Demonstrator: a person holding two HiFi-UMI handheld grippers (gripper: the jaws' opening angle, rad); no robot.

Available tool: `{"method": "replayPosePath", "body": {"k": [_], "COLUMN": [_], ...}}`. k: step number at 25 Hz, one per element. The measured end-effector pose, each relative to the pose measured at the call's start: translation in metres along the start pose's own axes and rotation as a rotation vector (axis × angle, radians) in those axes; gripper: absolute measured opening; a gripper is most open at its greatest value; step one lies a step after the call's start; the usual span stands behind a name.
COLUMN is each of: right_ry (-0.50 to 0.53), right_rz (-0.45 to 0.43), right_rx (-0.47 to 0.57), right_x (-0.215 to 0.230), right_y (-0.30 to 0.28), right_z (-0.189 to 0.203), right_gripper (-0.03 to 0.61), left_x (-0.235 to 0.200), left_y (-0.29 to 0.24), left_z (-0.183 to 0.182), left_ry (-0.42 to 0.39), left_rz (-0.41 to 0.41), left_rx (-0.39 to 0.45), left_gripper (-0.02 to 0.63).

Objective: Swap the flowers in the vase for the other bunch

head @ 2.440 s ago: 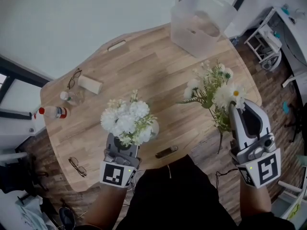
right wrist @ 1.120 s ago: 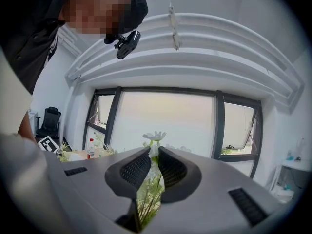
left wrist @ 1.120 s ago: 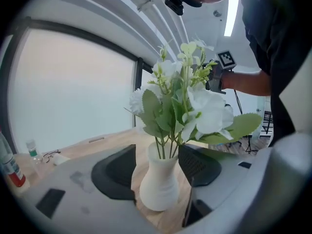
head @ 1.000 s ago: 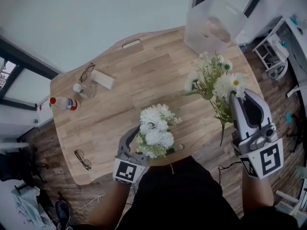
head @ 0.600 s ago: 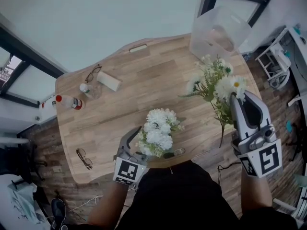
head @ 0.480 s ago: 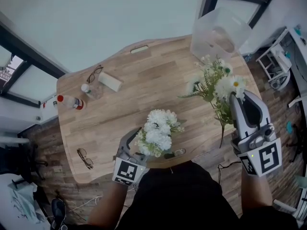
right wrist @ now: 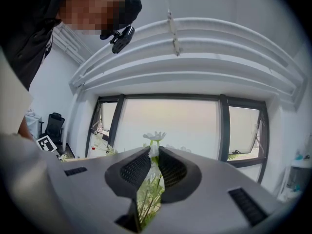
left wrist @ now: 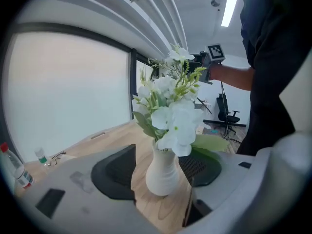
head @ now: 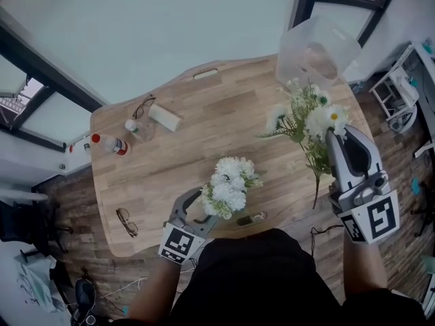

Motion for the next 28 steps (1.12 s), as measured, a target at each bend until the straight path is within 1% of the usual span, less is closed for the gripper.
{"method": "replayPosePath", "body": {"k": [5, 9, 11, 13, 17, 20, 22, 24, 28], "right_ry": [-0.003, 0.001, 0.005, 0.009, 0.021, 0.015, -0.003, -0.018, -0.022], "right_rz": [-0.014, -0.023, -0.028, -0.034, -0.043, -0.045, -0.051, -0.059, -0.071], "right_rx": [0.006, 0.019, 0.032, 0.042, 0.061, 0.072, 0.081, 0.086, 0.084], "right_x": [0.001, 0.002, 0.001, 0.000, 0.000, -0.001, -0.001, -0.003, -0.006], "right_y": [-0.008, -0.012, -0.011, -0.012, -0.021, -0.024, -0.026, -0.027, -0.029], "right_z": [0.000, -0.006, -0.010, -0.012, -0.017, -0.023, -0.026, -0.027, -0.029], "right_gripper": [0.067, 0.066, 0.066, 0.066, 0.066, 0.066, 0.066, 0.066, 0.066], "left_x": [-0.001, -0.001, -0.001, -0.006, -0.031, -0.051, -0.064, -0.073, -0.087], "left_y": [0.010, 0.022, 0.031, 0.041, 0.066, 0.085, 0.096, 0.106, 0.127], "left_z": [0.014, 0.027, 0.035, 0.043, 0.050, 0.042, 0.027, 0.010, -0.028], "left_ry": [0.024, 0.061, 0.091, 0.147, 0.273, 0.316, 0.325, 0.319, 0.253], "left_rz": [-0.030, -0.068, -0.090, -0.120, -0.232, -0.323, -0.375, -0.422, -0.497], "left_rx": [-0.019, -0.028, -0.026, -0.006, 0.082, 0.152, 0.218, 0.275, 0.374], "left_gripper": [0.262, 0.262, 0.262, 0.262, 0.262, 0.261, 0.254, 0.230, 0.161]}}
Point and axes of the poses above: the fingertips, and each gripper's own axes: y backward along the fingers, x to its right, z out of its underside, the point moved 6 cm from there along y, backward along the fingers, and after that the axes turned 4 degrees about -x, right-handed, at the moved point
